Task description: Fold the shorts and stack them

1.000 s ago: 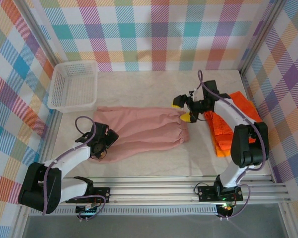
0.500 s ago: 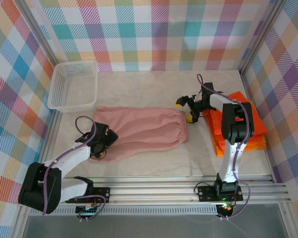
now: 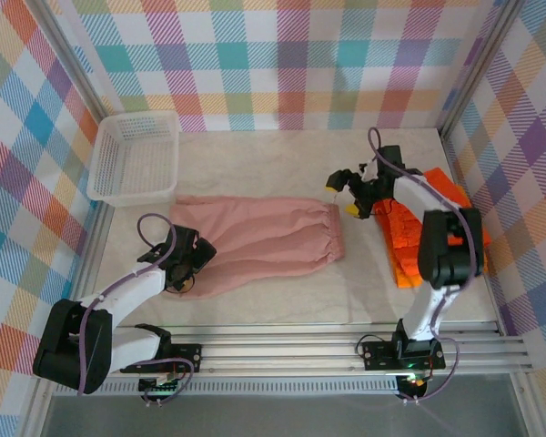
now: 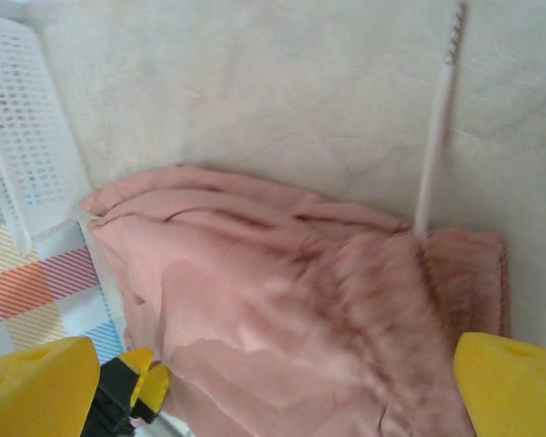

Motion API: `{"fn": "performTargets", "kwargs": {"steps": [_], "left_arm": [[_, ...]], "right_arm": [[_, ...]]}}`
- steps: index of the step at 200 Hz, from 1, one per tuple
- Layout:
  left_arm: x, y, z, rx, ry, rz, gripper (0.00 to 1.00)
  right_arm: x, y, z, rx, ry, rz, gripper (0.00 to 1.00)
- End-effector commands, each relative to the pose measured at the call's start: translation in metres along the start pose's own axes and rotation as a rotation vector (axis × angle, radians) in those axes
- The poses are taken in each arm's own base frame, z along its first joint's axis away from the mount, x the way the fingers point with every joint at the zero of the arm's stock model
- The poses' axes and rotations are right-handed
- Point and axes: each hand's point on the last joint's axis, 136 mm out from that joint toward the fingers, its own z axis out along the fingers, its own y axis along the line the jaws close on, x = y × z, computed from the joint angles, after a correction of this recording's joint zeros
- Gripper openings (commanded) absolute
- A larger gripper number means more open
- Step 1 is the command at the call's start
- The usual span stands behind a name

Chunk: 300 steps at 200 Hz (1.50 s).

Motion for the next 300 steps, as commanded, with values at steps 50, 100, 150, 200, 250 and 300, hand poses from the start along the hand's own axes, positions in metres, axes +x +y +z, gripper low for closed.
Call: {"fn": "performTargets", "kwargs": {"steps": [50,100,150,200,250,300], "left_arm": [[0.023,0.05,0.007,-0.163,0.07,0.003,1.0],[0.025,0.05,0.009,-0.161,0.076,0.003,1.0],[0.026,0.053,0.01,-0.166,0.074,0.004,1.0],[0.026,0.054,0.011,-0.171,0.074,0.005,1.0],[0.027,0.054,0.011,-0.173,0.076,0.003,1.0],[0.026,0.055,0.011,-0.171,0.074,0.003,1.0]], "right_arm": [[0.046,-0.021,-0.008,0.231,0.086,-0.381,1.0],[0.058,-0.047,0.019,0.293,0.191,-0.352,1.0],[0.066,-0.07,0.039,0.4,0.261,-0.37,0.9],[0.063,-0.075,0.049,0.476,0.262,-0.393,0.78],[0.068,-0.089,0.059,0.549,0.259,-0.38,0.63],[0.081,-0.104,0.069,0.573,0.326,-0.37,0.47]]}}
